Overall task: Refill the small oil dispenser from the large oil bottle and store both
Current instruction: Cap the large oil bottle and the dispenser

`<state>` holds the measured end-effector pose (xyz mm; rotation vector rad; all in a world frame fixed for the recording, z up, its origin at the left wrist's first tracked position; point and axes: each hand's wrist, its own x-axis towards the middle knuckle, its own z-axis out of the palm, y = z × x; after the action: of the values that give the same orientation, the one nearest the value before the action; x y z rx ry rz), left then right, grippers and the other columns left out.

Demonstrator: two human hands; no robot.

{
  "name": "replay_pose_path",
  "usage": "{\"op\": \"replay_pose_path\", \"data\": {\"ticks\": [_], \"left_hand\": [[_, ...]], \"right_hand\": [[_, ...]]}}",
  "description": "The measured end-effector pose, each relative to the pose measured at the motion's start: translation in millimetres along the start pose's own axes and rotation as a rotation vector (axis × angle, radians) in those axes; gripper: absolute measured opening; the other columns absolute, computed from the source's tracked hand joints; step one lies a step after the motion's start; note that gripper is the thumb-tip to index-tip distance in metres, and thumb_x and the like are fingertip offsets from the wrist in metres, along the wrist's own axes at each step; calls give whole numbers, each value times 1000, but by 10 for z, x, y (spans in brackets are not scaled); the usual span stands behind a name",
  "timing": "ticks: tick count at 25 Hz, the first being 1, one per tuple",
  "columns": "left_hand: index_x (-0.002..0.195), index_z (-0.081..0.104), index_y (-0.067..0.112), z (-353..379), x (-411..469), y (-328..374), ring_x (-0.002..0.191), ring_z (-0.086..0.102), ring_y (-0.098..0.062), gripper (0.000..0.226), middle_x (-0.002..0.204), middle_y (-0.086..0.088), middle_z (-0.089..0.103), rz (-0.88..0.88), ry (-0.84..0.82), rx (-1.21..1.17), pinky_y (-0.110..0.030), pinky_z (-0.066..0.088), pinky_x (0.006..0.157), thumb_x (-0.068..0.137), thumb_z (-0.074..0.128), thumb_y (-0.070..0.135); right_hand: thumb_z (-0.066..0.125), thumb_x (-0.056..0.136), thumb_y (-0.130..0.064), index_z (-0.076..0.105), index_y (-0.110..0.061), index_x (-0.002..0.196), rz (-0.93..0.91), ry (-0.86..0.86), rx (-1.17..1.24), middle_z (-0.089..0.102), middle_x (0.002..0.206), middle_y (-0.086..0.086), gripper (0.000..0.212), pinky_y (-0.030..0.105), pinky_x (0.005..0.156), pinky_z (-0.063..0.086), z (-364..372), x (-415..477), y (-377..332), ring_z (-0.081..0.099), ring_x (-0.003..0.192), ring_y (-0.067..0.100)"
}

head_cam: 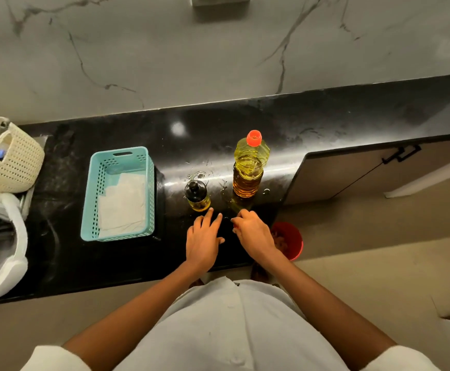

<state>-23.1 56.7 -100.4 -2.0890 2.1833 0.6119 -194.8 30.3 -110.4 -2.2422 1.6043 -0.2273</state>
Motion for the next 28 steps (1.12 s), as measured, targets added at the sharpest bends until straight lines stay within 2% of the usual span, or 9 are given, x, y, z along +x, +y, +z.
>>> {"op": "replay_pose_path", "data": {"ticks": [5, 8, 12, 14, 16, 19, 22, 24, 28], "left_hand": [[169, 23, 26, -53, -16, 64, 160, 24, -31, 79, 178, -3, 16, -11, -6, -21, -46, 35, 124, 103, 67, 34], [169, 21, 19, -225, 60, 260, 163, 18, -24, 90, 177, -3, 20, -18, 18, -350, -44, 27, 129, 99, 75, 33], [170, 13, 20, -714, 310, 658, 161, 17, -15, 117, 175, -2, 19, 8, 132, -775, -36, 22, 129, 84, 90, 37], [170, 9, 25, -1002, 482, 824, 158, 19, -10, 130, 175, 2, 18, 24, 190, -887, -31, 23, 124, 74, 96, 42], [169, 8, 30, -1187, 658, 910, 159, 23, -12, 139, 175, 3, 18, 67, 244, -916, -34, 30, 124, 66, 99, 50], [167, 13, 34, -1251, 821, 947, 156, 34, -16, 137, 172, 2, 26, 139, 273, -918, -42, 42, 123, 62, 96, 61], [157, 35, 35, -1231, 868, 950, 137, 57, -13, 108, 154, 4, 50, 176, 316, -930, -44, 56, 109, 69, 95, 53], [148, 43, 34, -1243, 874, 946, 124, 63, -9, 89, 140, 8, 56, 181, 345, -934, -42, 60, 100, 75, 94, 45], [146, 42, 36, -1262, 846, 987, 120, 63, -7, 81, 139, 11, 52, 188, 349, -934, -41, 60, 99, 81, 90, 39]], "right_hand": [[67, 103, -23, 71, -15, 135, 40, 103, 213, 63, 115, -1, 33, 34, 83, 60, -21, -56, 38, 63, 107, 18], [70, 102, -27, 72, -20, 135, 175, 336, 600, 61, 109, -7, 34, 35, 83, 62, -338, -127, 56, 66, 98, 9], [80, 96, -24, 80, -21, 115, 401, 613, 1060, 73, 108, 2, 20, 47, 90, 63, -1064, -105, 91, 75, 97, 22], [83, 94, -23, 78, -15, 112, 366, 670, 1206, 78, 105, 9, 21, 46, 91, 63, -1541, -1, 77, 77, 96, 27], [84, 92, -23, 72, -8, 109, 257, 680, 1175, 77, 102, 10, 25, 39, 89, 62, -1966, 148, 33, 76, 95, 25], [87, 89, -25, 67, -6, 105, 91, 616, 916, 77, 100, 5, 31, 28, 83, 63, -2293, 395, -34, 76, 92, 16], [89, 87, -32, 69, -10, 101, -44, 555, 608, 76, 96, 0, 33, 22, 77, 63, -2348, 589, -4, 75, 87, 10], [87, 88, -35, 73, -13, 105, -143, 512, 445, 77, 100, -2, 31, 25, 77, 64, -2359, 681, 29, 74, 89, 9], [85, 90, -21, 77, -10, 121, -300, 424, 257, 78, 113, 5, 34, 37, 83, 66, -2330, 791, 49, 75, 98, 15]]}}
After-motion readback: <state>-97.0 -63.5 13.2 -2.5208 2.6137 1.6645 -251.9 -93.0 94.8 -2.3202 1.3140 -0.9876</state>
